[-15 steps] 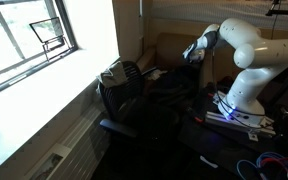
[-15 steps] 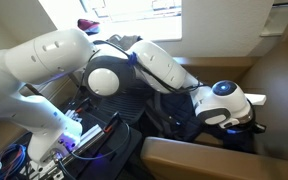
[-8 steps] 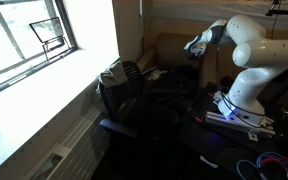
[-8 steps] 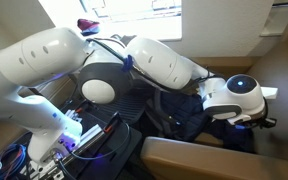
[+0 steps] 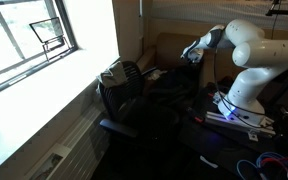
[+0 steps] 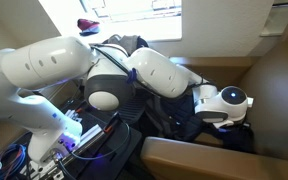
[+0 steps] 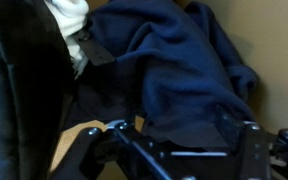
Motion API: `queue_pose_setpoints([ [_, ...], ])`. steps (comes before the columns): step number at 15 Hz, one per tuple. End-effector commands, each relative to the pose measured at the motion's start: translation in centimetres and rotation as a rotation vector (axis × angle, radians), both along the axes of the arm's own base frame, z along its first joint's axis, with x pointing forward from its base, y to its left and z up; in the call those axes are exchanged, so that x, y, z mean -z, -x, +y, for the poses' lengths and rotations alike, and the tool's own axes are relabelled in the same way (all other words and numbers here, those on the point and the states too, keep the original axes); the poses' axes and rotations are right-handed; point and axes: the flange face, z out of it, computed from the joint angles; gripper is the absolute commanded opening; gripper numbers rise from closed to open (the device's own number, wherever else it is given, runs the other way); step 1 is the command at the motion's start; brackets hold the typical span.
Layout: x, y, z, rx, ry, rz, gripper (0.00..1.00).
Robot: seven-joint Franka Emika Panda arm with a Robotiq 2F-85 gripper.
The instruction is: Take the black sweater on the sofa and place it on the black chair
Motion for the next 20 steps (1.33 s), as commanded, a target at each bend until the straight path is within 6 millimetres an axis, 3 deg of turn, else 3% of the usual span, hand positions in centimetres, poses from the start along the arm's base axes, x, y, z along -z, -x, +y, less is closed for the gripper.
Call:
queue_pose_setpoints([
  [1,-0.5,-0.4,0.3,0.030,0.122,-0.019,0.97],
  [4,-0.6,0.0,1.6,0.081,0.301,-0.027,1.00],
  [5,0.1,0.4,1.9,0.090,0.276,0.006,1.00],
  [6,-0.8,-0.4,1.0,0.067,0.250,-0.025,1.00],
  [9,0.0,-0.2,1.9,0.075,0.258,0.008,1.00],
  [16,-0.1,-0.1,1.8,0.071,0.264,0.013,1.00],
  [17,0.3,-0.3,1.9,0.092,0.204,0.004,1.00],
  [18,0.7,-0.2,2.1,0.115,0.158,0.002,0.76],
  [20,1.3,0.2,2.2,0.142,0.119,0.001,0.66],
])
